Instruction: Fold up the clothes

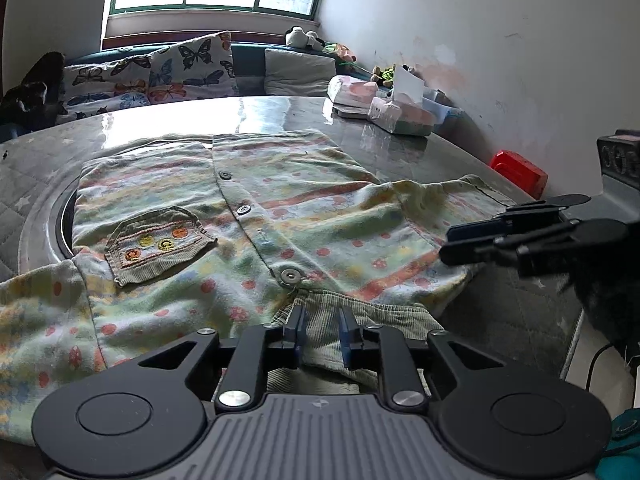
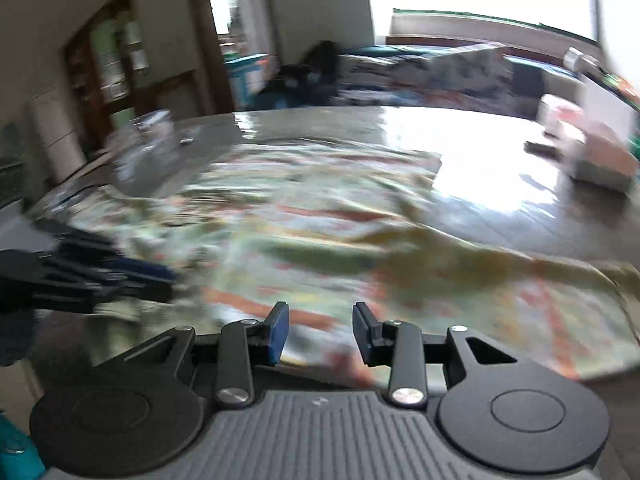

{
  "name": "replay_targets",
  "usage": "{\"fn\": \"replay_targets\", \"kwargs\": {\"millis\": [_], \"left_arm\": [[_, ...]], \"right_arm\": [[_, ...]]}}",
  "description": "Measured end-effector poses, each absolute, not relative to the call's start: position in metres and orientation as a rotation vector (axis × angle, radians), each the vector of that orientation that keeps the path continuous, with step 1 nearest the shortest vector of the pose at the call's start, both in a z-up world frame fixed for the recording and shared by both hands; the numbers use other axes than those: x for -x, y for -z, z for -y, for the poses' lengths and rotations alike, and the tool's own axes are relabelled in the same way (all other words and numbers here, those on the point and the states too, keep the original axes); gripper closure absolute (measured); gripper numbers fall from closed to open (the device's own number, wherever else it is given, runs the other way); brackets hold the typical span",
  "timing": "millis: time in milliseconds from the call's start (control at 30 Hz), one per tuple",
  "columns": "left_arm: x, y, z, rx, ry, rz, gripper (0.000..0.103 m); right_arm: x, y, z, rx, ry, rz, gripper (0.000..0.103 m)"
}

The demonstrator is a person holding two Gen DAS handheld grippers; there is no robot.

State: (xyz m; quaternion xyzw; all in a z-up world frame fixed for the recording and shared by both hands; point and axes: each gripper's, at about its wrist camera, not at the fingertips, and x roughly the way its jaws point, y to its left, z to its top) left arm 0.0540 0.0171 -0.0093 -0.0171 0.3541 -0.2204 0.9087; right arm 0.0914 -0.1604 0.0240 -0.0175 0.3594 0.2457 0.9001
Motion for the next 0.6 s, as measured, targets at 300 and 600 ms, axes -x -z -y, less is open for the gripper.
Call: {"fn": "replay_targets", "kwargs": {"millis": [300, 600], "left_arm": [[-0.054, -0.005, -0.011, 0.007, 0.445, -0.701, 0.074], [-0.058, -0.010, -0.005, -0.012, 0.431, -0.695, 0.063]], "right_arm": [[-0.102, -0.022, 0.236, -0.052, -0.276, -0.702, 0.059], [-0.118, -0.008, 0.313, -0.056, 0.058, -0.657, 0.056]]}}
